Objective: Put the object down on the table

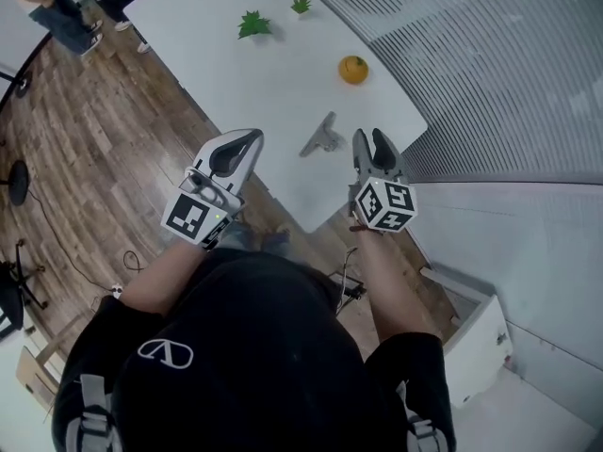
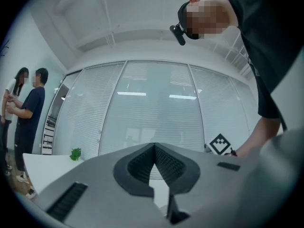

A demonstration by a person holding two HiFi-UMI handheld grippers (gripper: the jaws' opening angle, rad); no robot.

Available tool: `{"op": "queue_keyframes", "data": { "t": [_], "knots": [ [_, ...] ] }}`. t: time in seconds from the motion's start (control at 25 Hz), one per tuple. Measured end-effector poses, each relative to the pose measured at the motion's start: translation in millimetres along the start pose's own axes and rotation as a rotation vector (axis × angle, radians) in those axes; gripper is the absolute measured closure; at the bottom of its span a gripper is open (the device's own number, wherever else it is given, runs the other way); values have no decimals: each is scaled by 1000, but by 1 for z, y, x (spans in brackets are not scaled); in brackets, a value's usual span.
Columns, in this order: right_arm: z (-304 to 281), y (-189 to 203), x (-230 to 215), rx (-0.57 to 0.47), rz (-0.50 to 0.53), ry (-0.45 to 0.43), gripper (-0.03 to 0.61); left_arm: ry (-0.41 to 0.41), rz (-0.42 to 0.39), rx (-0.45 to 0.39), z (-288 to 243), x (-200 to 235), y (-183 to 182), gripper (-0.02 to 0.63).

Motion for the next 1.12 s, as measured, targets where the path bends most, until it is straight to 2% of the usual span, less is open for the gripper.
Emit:
{"op": "queue_keyframes", "data": {
  "t": [0.16,0.32,0.48,0.68,1.12],
  "knots": [
    [38,-28,16,-110,150,-17,488,55,2,-18,-17,-8,-7,609],
    [71,-51,35,-199,238,-18,508,97,-2,-37,-27,-14,-17,609],
    [93,-63,49,-241,310,-11,529,136,-9,-39,-37,-20,-23,609],
    [112,-62,56,-276,332,44,571,177,-39,-44,-38,-30,-33,609],
    [129,-57,52,-297,321,103,572,221,-67,-44,-40,-43,-39,609]
  ]
}}
Point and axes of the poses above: the fingertips, and each gripper's own axes: z backward along the fingers, x to its left, y out of its underside, the point moved 10 cm from there along z, backward along the fingers, and after that the axes turned 4 degrees about -x, right-handed, at the moved point
